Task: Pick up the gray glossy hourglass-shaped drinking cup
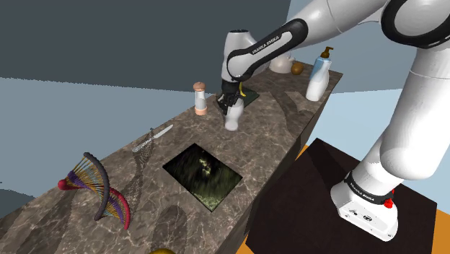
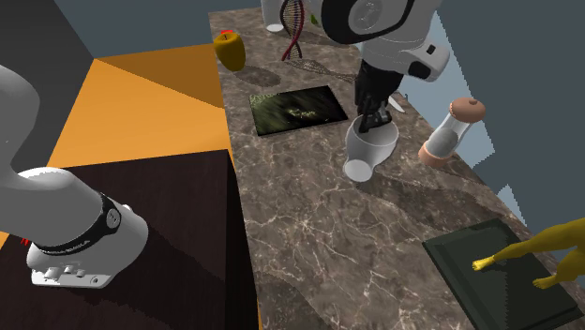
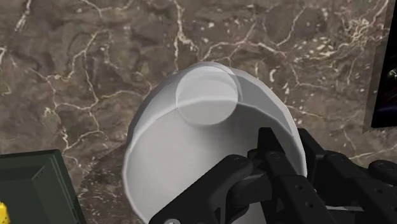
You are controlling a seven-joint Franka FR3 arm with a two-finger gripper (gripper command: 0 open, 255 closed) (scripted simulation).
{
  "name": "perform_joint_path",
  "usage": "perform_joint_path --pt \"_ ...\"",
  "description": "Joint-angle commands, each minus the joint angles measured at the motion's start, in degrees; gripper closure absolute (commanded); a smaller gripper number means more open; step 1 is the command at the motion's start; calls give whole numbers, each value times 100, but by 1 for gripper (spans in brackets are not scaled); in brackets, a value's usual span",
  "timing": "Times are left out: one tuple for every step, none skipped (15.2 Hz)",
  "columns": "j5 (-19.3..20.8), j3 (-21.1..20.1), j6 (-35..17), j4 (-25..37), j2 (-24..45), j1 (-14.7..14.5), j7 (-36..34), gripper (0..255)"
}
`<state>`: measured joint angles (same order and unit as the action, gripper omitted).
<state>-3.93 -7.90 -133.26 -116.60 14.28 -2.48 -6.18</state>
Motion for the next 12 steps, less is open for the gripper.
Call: perform_joint_path --pt "-10 -1 148 39 -110 9 3 255" --pt "-13 -2 216 66 -152 11 1 255" --pt "-16 -3 285 94 -193 13 -1 255" --pt "-19 -3 354 123 -233 15 -4 255" --pt "-21 -4 423 153 -272 16 -6 255" --pt "-24 -5 492 184 -310 18 -8 255" --pt "-26 -5 561 217 -347 20 -11 255" --pt "-29 -5 631 249 -385 21 -13 255" --pt "-30 -6 701 286 -418 23 -16 255" --pt "-32 -6 771 323 -452 24 -19 255" --pt "-33 -6 782 328 -458 24 -20 255" --pt "-33 -6 782 328 -458 24 -20 255"
